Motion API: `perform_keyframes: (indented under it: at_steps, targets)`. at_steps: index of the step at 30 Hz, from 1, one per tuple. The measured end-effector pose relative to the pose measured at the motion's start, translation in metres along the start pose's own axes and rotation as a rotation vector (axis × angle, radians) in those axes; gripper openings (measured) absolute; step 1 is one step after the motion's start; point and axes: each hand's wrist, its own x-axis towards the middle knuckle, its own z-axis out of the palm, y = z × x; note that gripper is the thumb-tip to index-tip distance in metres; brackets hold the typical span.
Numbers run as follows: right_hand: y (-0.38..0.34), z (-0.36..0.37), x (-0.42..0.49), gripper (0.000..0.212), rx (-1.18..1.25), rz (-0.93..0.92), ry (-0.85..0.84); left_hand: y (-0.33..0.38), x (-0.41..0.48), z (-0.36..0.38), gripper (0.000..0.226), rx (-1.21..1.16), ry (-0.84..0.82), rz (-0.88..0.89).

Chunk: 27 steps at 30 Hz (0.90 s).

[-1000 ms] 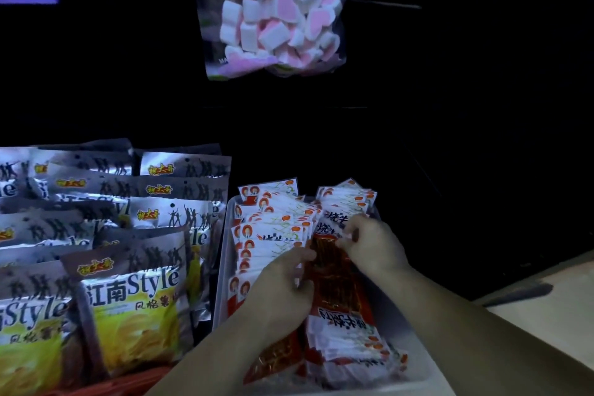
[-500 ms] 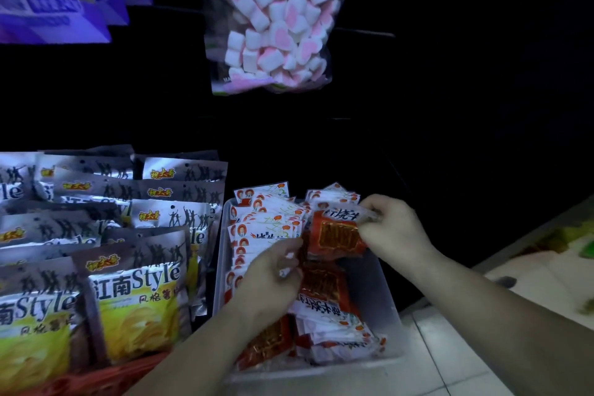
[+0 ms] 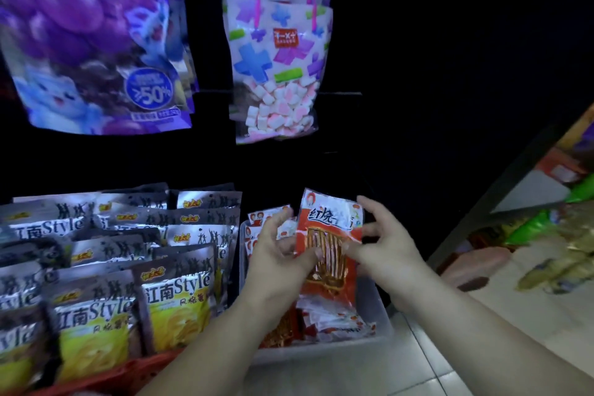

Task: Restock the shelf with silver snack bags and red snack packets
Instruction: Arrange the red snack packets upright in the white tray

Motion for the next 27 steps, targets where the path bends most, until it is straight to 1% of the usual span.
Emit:
perform_keyframes:
  at_steps: [1, 2, 4, 6, 7, 9, 11, 13, 14, 16, 17, 18, 20, 21, 22, 24, 25, 27]
  targets:
    - [-0.001, 0.0, -0.007, 0.077, -0.006, -0.008, 0.022, 0.003, -0.007, -0.001, 0.07, -0.001, -0.001, 0.009]
    - [0.001, 0.0, -0.011, 0.081, -0.008, -0.027, 0.045, 0.002, -0.011, -0.002, 0.077, 0.01, -0.003, 0.02]
    - [0.002, -0.004, -0.018, 0.089, 0.034, -0.038, 0.017, 0.003, -0.019, -0.002, 0.074, -0.017, -0.028, 0.026]
    - [0.002, -0.007, -0.023, 0.096, 0.108, -0.007, -0.112, 0.001, -0.025, 0.001, 0.064, -0.031, -0.014, 0.033]
    - [0.002, -0.008, -0.025, 0.098, 0.114, 0.004, -0.17, 0.001, -0.028, 0.002, 0.063, -0.036, 0.0, 0.03]
    - [0.002, -0.012, -0.025, 0.096, 0.09, 0.002, -0.195, 0.001, -0.03, 0.004, 0.067, 0.013, -0.015, 0.028]
    - [0.003, -0.017, -0.021, 0.095, 0.079, 0.0, -0.161, 0.001, -0.029, 0.004, 0.078, 0.073, -0.072, -0.02]
    - [0.005, -0.017, -0.017, 0.094, 0.058, 0.002, -0.141, -0.004, -0.025, 0.001, 0.095, 0.088, -0.154, -0.078]
    - [0.007, -0.017, -0.015, 0.092, 0.055, 0.009, -0.132, -0.006, -0.025, 0.001, 0.1, 0.118, -0.205, -0.086]
    - [0.009, -0.014, -0.012, 0.082, 0.057, 0.008, -0.126, -0.002, -0.027, 0.003, 0.104, 0.198, -0.251, -0.071]
    - [0.01, -0.013, -0.011, 0.074, 0.055, 0.003, -0.128, 0.0, -0.026, 0.003, 0.107, 0.271, -0.233, -0.067]
    - [0.011, -0.012, -0.011, 0.067, 0.054, 0.002, -0.126, 0.001, -0.025, 0.005, 0.111, 0.407, -0.195, -0.04]
    - [0.011, -0.015, -0.012, 0.058, 0.066, 0.016, -0.121, 0.001, -0.024, 0.009, 0.115, 0.718, -0.152, 0.112]
    - [0.009, -0.015, -0.013, 0.054, 0.078, 0.022, -0.114, 0.004, -0.024, 0.011, 0.111, 0.771, -0.162, 0.198]
    - [0.007, -0.016, -0.014, 0.051, 0.094, 0.031, -0.098, 0.007, -0.025, 0.014, 0.104, 0.75, -0.195, 0.251]
    - [0.004, -0.017, -0.016, 0.049, 0.145, 0.051, -0.08, 0.014, -0.028, 0.018, 0.088, 0.628, -0.274, 0.267]
    - [0.001, -0.018, -0.018, 0.049, 0.17, 0.066, -0.091, 0.015, -0.028, 0.018, 0.087, 0.602, -0.305, 0.271]
    - [-0.006, -0.019, -0.024, 0.046, 0.236, 0.105, -0.139, 0.013, -0.028, 0.019, 0.098, 0.607, -0.33, 0.287]
